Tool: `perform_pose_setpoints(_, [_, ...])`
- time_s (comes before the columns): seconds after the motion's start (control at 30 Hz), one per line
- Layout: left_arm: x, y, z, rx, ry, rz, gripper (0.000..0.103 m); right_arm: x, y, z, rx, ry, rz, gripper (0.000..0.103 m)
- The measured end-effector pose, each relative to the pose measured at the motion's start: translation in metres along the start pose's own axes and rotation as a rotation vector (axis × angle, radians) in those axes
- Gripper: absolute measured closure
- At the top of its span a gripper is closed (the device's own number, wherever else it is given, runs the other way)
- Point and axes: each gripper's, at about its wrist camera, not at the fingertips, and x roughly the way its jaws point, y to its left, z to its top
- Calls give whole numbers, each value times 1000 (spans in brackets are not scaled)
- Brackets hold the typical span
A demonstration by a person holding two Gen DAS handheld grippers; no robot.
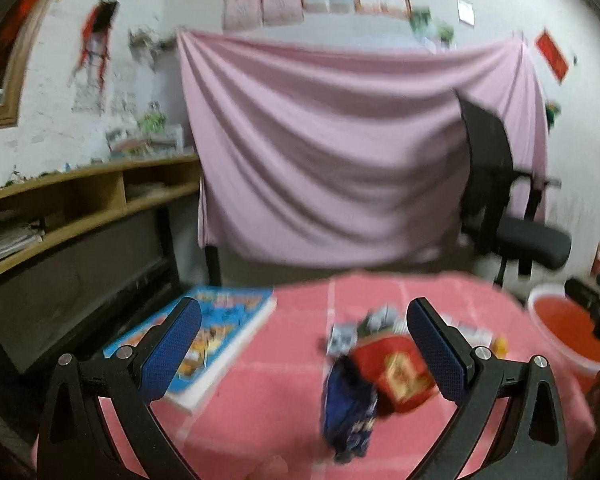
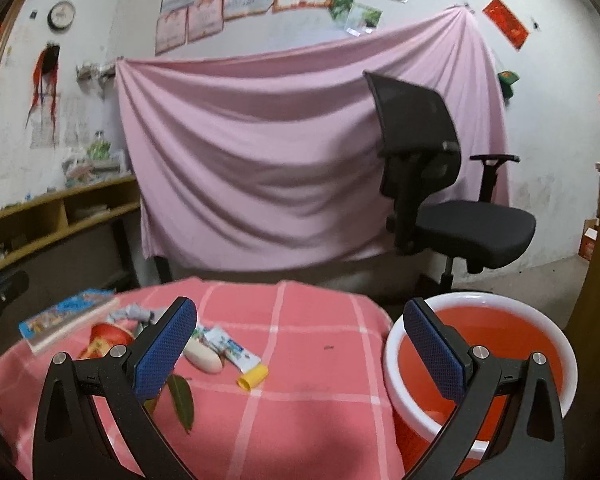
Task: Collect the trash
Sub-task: 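Grasp the blue snack wrapper with the left tool while the right tool grasps the yellow cap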
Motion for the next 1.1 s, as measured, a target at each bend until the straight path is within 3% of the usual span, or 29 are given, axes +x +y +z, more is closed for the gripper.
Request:
perform_pose_setpoints(0.13, [31, -5, -19, 17, 162, -34, 2, 24, 8, -8, -18, 153, 23, 0])
perform_pose_setpoints(0.27, [53, -3, -33, -34, 296, -100, 2, 38, 15, -11, -48, 239, 14, 0])
perform_pose_setpoints(0.5, [83, 12, -40, -136, 442, -138, 3, 81, 15, -21, 14, 445, 100, 0])
perform_pose_setpoints(0.63, [100, 19, -44, -192, 531, -183, 4, 96, 16, -29, 23, 538, 114, 18])
perform_pose_setpoints(0.8, [96, 6, -39, -124, 521, -226, 6, 93, 14, -29, 24, 528, 120, 27])
perform_pose_setpoints(0.97, [94, -6, -36, -61, 509, -217, 29, 96, 13, -27, 32, 526, 118, 40])
perform_pose_setpoints(1.1, [93, -7, -36, -64, 497, -193, 49, 99, 15, -27, 27, 531, 126, 61])
